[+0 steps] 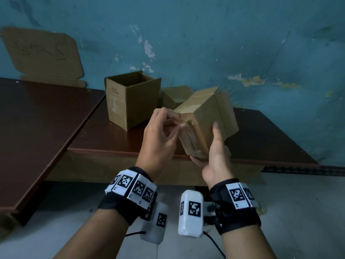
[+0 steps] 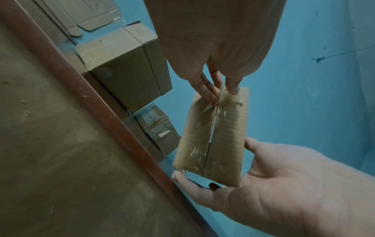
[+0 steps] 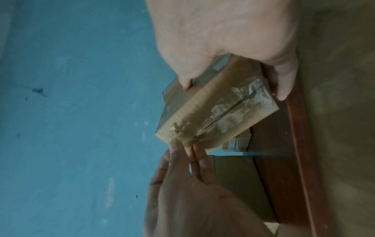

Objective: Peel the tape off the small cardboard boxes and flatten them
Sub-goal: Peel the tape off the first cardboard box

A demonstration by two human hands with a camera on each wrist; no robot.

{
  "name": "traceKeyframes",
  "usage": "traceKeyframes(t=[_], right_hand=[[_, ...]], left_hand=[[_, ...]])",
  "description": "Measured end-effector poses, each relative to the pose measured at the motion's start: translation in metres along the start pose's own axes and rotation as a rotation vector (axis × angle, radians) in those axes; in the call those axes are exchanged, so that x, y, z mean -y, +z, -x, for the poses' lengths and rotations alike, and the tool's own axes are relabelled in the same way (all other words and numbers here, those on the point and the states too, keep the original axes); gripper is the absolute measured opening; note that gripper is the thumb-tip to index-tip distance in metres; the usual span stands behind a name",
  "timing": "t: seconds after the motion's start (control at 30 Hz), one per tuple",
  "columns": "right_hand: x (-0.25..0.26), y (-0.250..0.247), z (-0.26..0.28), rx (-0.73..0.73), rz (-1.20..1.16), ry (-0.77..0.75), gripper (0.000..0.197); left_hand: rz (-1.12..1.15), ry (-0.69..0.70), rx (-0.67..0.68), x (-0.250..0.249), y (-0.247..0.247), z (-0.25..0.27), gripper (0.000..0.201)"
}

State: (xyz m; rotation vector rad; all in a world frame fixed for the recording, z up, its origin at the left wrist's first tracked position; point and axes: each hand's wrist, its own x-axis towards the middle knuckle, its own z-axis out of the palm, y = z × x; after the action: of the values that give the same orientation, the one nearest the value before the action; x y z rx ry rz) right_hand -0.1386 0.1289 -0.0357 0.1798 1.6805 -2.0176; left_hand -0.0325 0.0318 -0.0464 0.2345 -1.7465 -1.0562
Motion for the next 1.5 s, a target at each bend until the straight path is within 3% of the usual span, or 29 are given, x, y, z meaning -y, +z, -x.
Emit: traceKeyframes(t=[0.07,0.2,0.3,0.4,0.5,0.63,0.93,1.03,1.1,1.2,1.4,1.5], right_hand=[[0.002,-0.002,0.002,0.081,-0.032,0.039,0.077],[0.002,-0.004,0.007,0.186,-0.125,0.076,0.084],[0.002,-0.003,0.01,0.231,-0.223,0.074,0.066],[0.001,-0.001,0.011,0.227,-0.235,0.091,0.054],[-0.003,0.001,0.008,0.205,-0.22,0.099,0.058],[-0.006,0.003,0.006,0.172,-0.212,0.088,0.068],[-0.003,0.002,0.007,0.168,-0.236,0.099,0.058],[-0.004,0.001,0.006,0.161,-0.219,0.098,0.058],[-0.005,0.001,0.006,0.159,-0.206,0.092,0.062],[-0.005,0.002,0.01,0.143,-0.19,0.089,0.054],[-0.004,0.004,0.014,0.156,-0.175,0.085,0.051],[-0.004,0.004,0.012,0.167,-0.228,0.084,0.055]], left_hand=[[0.075,-0.046,-0.01,-0.001,0.0,0.0,0.013],[0.147,-0.12,-0.042,-0.003,0.0,0.001,0.011],[0.2,-0.146,-0.066,-0.006,0.0,0.0,0.014],[0.235,-0.195,-0.092,-0.008,0.0,0.001,0.02],[0.208,-0.243,-0.112,-0.006,0.001,0.001,0.022],[0.182,-0.239,-0.14,-0.007,0.003,0.002,0.016],[0.11,-0.251,-0.117,-0.008,0.003,0.002,0.002],[0.011,-0.267,-0.113,-0.007,0.004,0.001,0.015],[-0.03,-0.243,-0.066,-0.009,0.005,0.002,0.027],[-0.197,-0.109,0.001,-0.01,0.009,0.007,0.042],[-0.425,0.061,-0.084,-0.004,0.017,0.011,0.021],[-0.579,0.078,-0.112,-0.005,0.015,0.011,0.013]])
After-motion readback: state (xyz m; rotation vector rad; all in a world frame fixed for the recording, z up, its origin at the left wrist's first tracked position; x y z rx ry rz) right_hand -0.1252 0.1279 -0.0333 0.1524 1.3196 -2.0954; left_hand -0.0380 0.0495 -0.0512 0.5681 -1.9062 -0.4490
